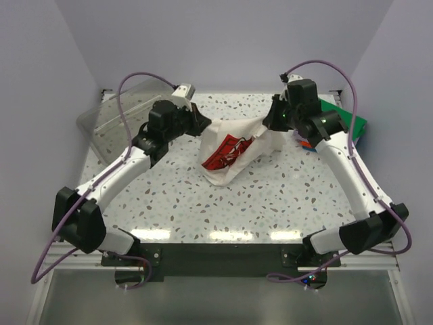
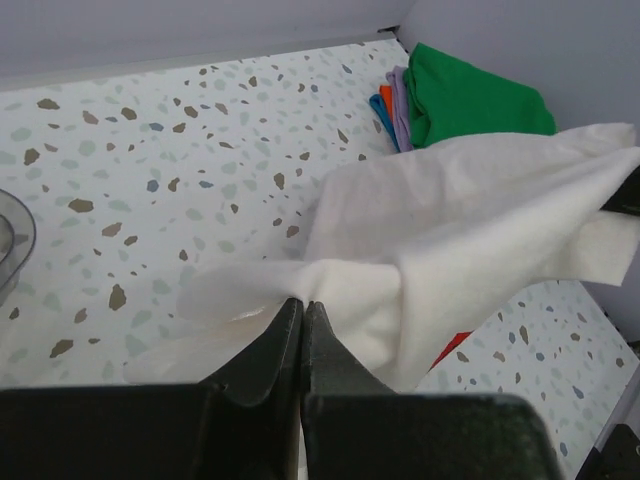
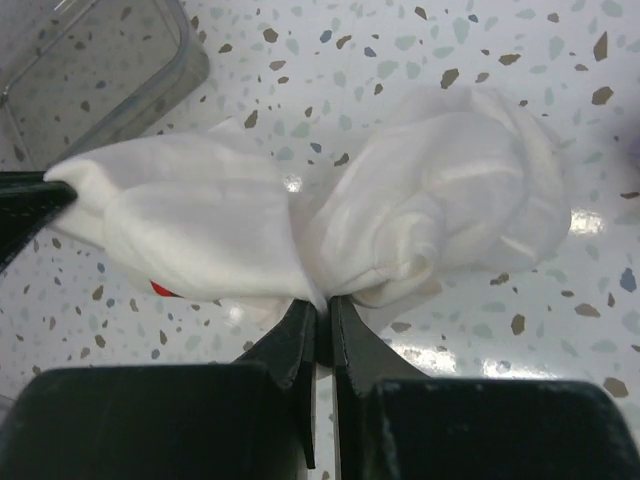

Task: Fold and stack the t-shirts
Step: Flatten the tshirt out

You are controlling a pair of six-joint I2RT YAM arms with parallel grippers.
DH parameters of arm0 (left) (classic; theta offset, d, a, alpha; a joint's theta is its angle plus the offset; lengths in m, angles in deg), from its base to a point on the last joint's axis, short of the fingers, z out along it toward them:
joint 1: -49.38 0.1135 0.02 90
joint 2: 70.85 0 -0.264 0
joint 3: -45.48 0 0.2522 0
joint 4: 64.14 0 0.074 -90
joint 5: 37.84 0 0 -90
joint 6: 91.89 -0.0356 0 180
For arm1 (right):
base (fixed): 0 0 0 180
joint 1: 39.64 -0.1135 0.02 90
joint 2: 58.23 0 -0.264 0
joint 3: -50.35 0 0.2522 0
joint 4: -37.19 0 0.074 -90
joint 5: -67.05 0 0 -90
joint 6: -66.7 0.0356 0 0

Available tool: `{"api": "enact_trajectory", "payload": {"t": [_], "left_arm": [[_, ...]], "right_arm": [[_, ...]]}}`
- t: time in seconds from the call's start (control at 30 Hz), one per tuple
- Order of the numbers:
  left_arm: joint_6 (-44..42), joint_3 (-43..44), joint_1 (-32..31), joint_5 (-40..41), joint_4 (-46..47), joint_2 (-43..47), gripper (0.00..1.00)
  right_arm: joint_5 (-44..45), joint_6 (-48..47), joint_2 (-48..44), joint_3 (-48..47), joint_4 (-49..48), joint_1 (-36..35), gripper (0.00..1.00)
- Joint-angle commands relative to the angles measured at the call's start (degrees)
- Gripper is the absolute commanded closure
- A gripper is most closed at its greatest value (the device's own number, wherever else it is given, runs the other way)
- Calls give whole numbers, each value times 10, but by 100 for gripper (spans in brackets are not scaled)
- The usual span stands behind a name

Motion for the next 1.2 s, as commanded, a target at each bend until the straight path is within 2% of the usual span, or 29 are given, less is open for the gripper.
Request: {"api": "enact_trajectory", "payload": {"t": [0.0,0.23,0.47,0.53,0.7,0.77,0.83,0.87,0.9,0.93,1.0,1.07,1.17], "left_arm": [[-1,-8,-3,57,-35,74,100],[-36,17,-5,63,-166,157,100],[-22,66,-7,103,-265,246,100],[-21,54,-7,110,-267,243,100],[-28,35,-6,134,-275,132,100],[-36,52,-5,178,-277,79,99],[-50,68,-5,194,-279,53,77],[-53,87,-6,196,-289,34,54],[-55,94,-6,197,-293,31,46],[-54,95,-6,197,-292,31,36],[-50,82,-6,197,-289,45,31],[-48,53,-6,200,-296,58,30],[-40,2,-5,215,-324,67,30]], "right_arm": [[33,-30,-58,-45,100,0,100],[29,-24,-170,-52,139,-1,100],[-18,-11,-199,-74,197,0,100],[-31,-4,-197,-35,181,0,100],[14,-4,-123,25,110,-1,100],[55,-14,-91,37,80,0,87],[77,-18,-40,26,75,4,59],[77,-19,-26,19,83,5,38],[75,-20,-14,11,91,5,32],[67,-17,-5,7,96,5,28],[67,-13,-15,36,93,5,21],[72,-4,-45,70,83,6,17],[79,8,-80,140,75,7,16]]}}
